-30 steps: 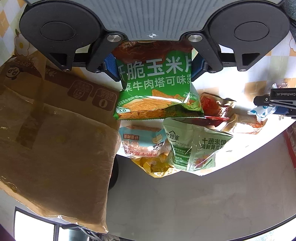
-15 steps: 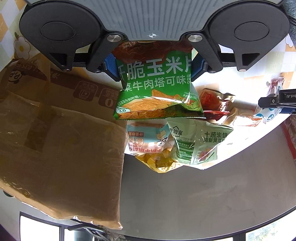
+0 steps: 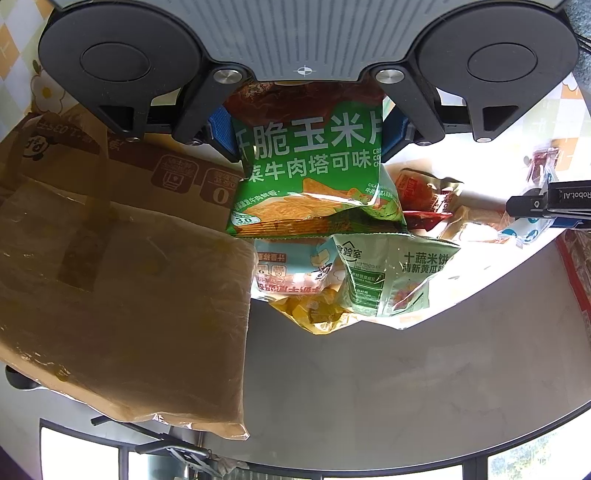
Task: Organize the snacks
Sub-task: 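Grasp the blue-dotted white packet with the left tool while the right holds the green bag, then carry both packets into the cardboard box and open both tools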
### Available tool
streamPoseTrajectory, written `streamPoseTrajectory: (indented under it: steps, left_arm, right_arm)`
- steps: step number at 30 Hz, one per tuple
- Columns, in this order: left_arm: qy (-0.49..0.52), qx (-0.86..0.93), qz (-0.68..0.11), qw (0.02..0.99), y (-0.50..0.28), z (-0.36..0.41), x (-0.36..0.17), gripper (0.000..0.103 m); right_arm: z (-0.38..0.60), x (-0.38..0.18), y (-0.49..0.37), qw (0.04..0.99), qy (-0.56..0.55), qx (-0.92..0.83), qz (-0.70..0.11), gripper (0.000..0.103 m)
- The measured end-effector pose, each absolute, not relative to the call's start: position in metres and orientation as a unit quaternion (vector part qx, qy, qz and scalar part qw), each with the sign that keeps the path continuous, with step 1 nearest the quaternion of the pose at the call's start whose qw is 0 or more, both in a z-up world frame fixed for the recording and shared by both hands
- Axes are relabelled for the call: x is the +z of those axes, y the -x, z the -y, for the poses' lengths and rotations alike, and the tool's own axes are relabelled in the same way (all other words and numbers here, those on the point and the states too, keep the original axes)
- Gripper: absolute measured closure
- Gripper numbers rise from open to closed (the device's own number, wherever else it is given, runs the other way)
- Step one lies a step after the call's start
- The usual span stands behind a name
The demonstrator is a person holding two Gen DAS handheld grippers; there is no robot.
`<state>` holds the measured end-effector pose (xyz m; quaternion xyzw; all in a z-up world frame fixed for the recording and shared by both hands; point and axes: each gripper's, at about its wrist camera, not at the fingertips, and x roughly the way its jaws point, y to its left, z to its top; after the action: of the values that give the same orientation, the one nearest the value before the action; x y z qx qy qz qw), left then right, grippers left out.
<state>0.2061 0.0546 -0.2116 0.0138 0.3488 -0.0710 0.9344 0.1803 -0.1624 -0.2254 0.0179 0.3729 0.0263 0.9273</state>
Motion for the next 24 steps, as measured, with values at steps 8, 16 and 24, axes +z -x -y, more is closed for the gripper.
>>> streamPoseTrajectory:
  steps: [8,16,24]
  left_arm:
    - [-0.012,-0.070,-0.348,0.935,-0.205,-0.056,-0.210,0.051]
    - [0.005,-0.072,-0.324,0.943,-0.201,-0.060,-0.188,0.051]
    - [0.026,-0.086,-0.283,0.955,-0.199,-0.051,-0.147,0.051]
  right_arm:
    - [0.160,-0.222,-0.179,0.927,-0.019,0.028,-0.373,0.029]
    - [0.156,-0.198,-0.175,0.936,-0.021,0.044,-0.350,0.031]
    - [0.151,-0.146,-0.168,0.954,0.003,0.075,-0.290,0.031]
